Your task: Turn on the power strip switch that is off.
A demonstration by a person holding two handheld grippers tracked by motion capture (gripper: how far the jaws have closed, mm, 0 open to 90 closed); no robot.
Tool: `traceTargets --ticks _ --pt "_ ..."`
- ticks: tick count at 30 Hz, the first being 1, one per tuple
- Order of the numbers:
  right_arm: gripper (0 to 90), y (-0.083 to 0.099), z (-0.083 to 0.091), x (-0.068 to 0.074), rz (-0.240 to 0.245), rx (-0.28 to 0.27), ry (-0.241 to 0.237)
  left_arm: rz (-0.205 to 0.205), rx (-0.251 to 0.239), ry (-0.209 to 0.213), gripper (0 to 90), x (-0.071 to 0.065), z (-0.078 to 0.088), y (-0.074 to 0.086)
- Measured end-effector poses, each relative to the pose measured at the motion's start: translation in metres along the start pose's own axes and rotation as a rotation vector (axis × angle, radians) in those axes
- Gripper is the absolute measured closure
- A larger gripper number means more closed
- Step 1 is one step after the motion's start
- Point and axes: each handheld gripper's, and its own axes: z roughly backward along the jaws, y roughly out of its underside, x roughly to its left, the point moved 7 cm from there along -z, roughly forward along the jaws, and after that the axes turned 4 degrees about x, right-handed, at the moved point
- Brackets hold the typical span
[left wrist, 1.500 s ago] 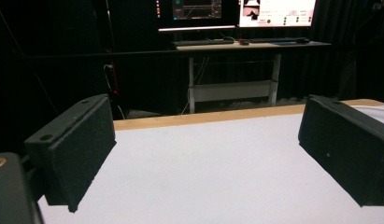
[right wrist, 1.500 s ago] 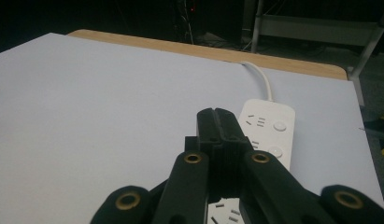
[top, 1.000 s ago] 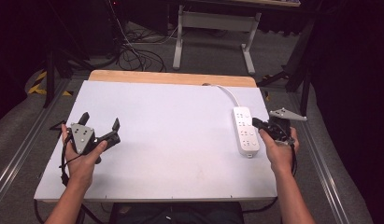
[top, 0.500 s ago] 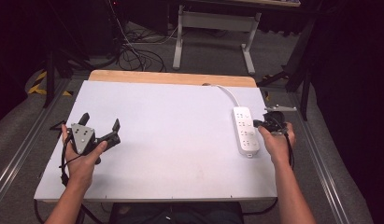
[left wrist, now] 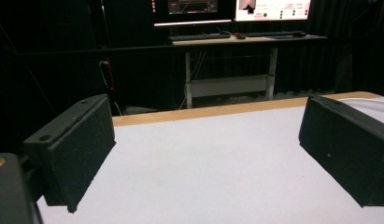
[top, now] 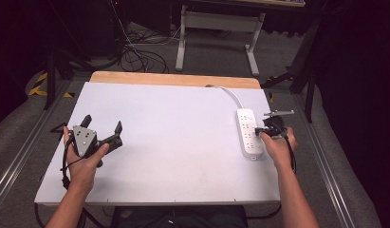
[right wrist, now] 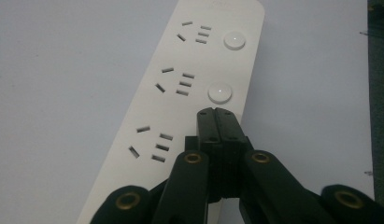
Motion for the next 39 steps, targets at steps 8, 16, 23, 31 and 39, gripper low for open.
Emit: traceTargets --ticks 8,16,23,31,39 --pt "90.0 0.0021 -0.0002 0.0017 -0.008 0.007 0.006 0.001 0.001 0.005 4.6 -0.0007 -0.0002 0.0002" --pt "90.0 0.0035 -0.0017 0.0015 -0.018 0.015 0.010 -0.001 0.004 0.003 4.9 -0.0001 0.0002 0.0007" --pt "90.0 0.0037 -0.0019 0.0013 -0.021 0.018 0.007 -0.002 0.006 0.005 5.1 -0.0005 0.0011 0.0013" --pt "90.0 0.0039 -0.0025 0.0031 -0.001 0.017 0.029 -0.006 0.007 0.008 5.2 -0.0002 0.0022 0.0016" --pt "90.0 0.0043 -0.0029 0.0051 0.018 0.016 0.057 -0.006 0.009 0.011 5.2 -0.0007 0.0025 0.0020"
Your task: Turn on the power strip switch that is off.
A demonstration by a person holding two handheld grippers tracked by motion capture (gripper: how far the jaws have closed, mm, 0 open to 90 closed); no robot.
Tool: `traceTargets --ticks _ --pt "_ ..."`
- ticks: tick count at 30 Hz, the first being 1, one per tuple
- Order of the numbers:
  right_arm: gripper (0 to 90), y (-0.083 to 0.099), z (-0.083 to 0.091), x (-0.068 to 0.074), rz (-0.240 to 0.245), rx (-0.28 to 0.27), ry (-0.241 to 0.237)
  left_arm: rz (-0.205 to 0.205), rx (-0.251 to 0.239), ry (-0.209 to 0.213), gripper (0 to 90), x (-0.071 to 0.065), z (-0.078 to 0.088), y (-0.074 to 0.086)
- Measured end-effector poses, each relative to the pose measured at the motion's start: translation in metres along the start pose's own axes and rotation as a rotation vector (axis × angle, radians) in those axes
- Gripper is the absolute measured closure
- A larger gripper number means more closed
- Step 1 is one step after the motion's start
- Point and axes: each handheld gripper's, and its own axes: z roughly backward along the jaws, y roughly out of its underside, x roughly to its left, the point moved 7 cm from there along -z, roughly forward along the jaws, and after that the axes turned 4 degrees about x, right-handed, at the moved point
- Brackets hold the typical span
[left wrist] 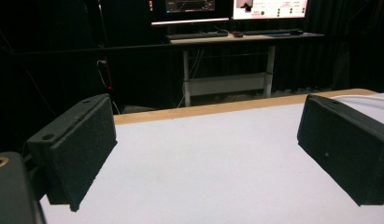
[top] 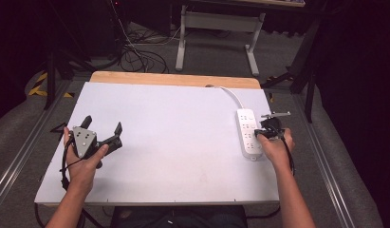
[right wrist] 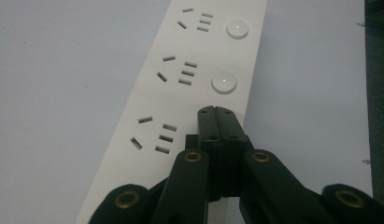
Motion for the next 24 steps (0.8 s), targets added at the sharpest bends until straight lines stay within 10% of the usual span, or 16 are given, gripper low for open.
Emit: traceTargets --ticks 7,24 --pt "90.0 0.0005 -0.0014 0.0063 0.060 -0.005 0.074 -0.004 0.001 0.003 5.3 -0.0007 -0.0002 0.0001" --pt "90.0 0.0011 -0.0009 0.0022 0.013 -0.020 0.018 -0.004 0.000 0.005 5.5 -0.0015 -0.0011 0.0002"
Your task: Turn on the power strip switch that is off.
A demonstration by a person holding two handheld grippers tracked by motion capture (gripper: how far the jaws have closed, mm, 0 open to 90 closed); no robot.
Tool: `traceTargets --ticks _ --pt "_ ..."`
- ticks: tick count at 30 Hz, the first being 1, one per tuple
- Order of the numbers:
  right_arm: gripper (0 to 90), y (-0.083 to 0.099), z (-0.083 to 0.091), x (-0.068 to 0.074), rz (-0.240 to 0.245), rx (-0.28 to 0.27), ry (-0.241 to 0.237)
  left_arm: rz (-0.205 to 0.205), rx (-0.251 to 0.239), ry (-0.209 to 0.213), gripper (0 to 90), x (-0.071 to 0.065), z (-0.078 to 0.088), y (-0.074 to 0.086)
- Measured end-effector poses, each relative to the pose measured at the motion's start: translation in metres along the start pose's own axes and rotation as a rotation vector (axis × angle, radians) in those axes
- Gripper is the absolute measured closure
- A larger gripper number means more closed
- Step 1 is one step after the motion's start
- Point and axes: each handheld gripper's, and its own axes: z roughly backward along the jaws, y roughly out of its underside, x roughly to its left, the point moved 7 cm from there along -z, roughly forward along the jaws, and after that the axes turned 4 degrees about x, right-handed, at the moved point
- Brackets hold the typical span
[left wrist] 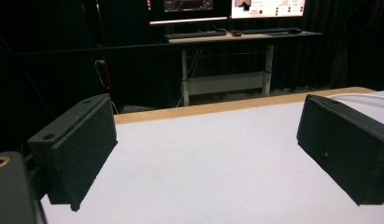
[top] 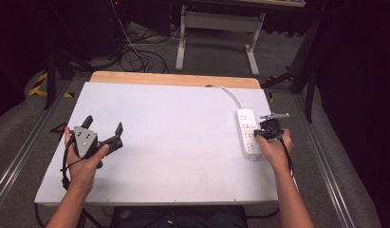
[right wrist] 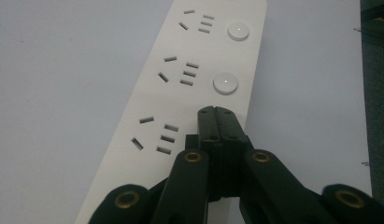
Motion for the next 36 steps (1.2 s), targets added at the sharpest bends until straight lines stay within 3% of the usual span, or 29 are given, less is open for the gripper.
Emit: traceTargets --ticks 36 --pt "90.0 0.0000 0.0001 0.0010 0.006 -0.009 0.016 0.002 0.002 0.003 5.9 -0.0002 0.0005 0.0004"
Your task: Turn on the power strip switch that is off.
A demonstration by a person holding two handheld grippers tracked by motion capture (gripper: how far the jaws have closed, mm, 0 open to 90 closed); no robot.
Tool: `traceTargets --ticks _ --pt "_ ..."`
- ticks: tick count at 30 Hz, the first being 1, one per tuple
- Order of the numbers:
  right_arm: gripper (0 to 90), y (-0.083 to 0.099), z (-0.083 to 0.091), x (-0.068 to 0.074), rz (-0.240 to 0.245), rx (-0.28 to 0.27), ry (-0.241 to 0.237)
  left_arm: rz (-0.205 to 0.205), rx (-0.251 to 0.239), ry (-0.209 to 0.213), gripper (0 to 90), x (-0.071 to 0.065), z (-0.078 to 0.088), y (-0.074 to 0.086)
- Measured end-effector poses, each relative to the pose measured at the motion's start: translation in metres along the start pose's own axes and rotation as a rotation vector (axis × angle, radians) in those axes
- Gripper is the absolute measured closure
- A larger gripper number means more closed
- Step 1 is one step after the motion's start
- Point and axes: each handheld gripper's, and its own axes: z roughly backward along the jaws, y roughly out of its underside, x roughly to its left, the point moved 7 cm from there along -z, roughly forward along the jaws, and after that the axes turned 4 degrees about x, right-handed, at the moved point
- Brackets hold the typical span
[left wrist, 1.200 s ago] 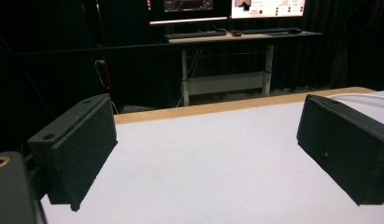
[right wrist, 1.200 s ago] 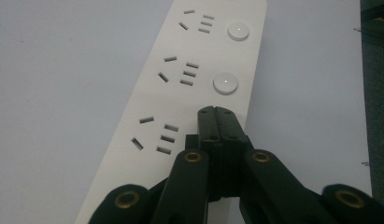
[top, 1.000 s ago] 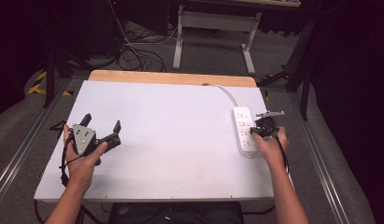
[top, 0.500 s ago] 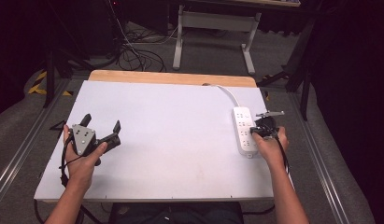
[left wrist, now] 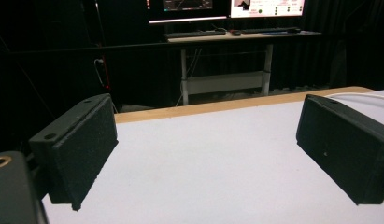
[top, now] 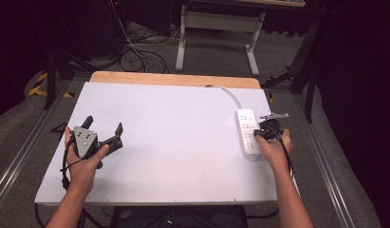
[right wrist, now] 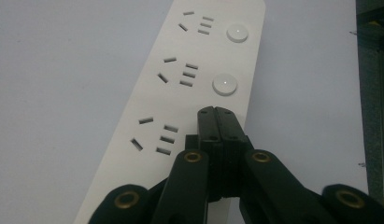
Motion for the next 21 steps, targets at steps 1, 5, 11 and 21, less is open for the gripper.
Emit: traceTargets --ticks 1,5,11,21 --pt "90.0 0.0000 0.0000 0.0000 0.000 0.000 0.000 0.000 0.000 0.000 5.9 0.0000 0.0000 0.0000" --pt "90.0 0.0010 0.0002 -0.0004 -0.007 -0.015 -0.004 -0.001 0.002 -0.002 6.1 0.0010 0.0002 0.0000" --pt "90.0 0.0020 0.0027 -0.0026 -0.019 -0.023 -0.016 0.001 0.004 0.001 6.2 0.0003 -0.0009 0.0004" --pt "90.0 0.0029 0.0032 -0.0033 -0.011 -0.034 -0.008 -0.001 0.003 0.004 6.2 -0.0004 -0.0018 0.0001"
